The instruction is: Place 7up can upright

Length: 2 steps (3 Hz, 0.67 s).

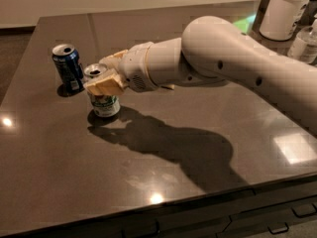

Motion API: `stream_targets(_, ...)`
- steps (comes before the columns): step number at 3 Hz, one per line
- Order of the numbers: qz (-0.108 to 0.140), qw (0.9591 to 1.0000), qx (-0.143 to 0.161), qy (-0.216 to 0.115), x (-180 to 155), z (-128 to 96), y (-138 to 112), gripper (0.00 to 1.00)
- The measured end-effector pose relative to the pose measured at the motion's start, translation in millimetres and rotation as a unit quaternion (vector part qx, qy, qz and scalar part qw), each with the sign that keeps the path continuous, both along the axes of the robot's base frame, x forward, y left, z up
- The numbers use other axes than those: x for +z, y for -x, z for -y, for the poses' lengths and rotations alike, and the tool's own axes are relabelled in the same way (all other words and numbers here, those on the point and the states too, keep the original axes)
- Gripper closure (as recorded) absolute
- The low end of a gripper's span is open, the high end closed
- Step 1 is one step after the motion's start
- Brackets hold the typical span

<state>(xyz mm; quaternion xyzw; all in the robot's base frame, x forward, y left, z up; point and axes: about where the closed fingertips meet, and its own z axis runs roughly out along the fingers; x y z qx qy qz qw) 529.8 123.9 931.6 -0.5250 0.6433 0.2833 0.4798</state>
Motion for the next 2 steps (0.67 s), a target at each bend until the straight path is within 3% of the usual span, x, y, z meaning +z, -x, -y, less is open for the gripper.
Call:
stream_targets(1,0.002,1.0000,0.002,0.001,1.4,-2.1,1.7,0.00)
stream_targets(2,0.002,1.0000,0.002,0.001,1.5,-2.1,1.7,0.00)
